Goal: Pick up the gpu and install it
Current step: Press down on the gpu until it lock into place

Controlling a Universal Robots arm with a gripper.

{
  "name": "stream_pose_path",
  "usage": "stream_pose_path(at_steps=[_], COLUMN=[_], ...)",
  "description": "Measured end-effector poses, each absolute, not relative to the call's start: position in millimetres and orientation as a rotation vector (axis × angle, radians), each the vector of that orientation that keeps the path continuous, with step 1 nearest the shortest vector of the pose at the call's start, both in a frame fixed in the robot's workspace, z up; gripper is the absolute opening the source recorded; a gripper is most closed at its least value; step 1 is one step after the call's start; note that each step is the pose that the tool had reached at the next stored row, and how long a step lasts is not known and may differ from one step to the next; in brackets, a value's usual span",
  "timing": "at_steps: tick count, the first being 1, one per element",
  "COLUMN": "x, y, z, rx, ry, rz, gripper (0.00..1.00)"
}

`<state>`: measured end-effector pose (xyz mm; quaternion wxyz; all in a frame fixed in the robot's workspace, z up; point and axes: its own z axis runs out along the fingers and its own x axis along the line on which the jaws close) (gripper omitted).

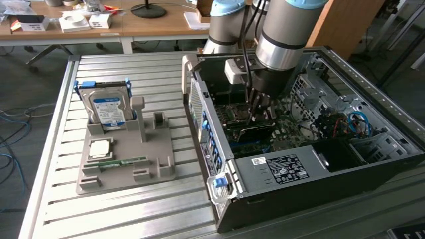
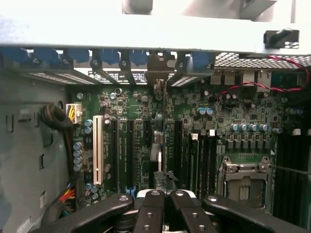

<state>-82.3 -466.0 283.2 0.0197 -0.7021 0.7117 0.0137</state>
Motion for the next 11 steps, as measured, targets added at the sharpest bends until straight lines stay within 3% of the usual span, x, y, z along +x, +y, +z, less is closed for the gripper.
stream_pose_path(at_steps=[11], x=[-84.8], y=[-463.8], z=[278.6], rx=[-2.177], ry=[2.207], rz=[0.044], gripper=[0.11])
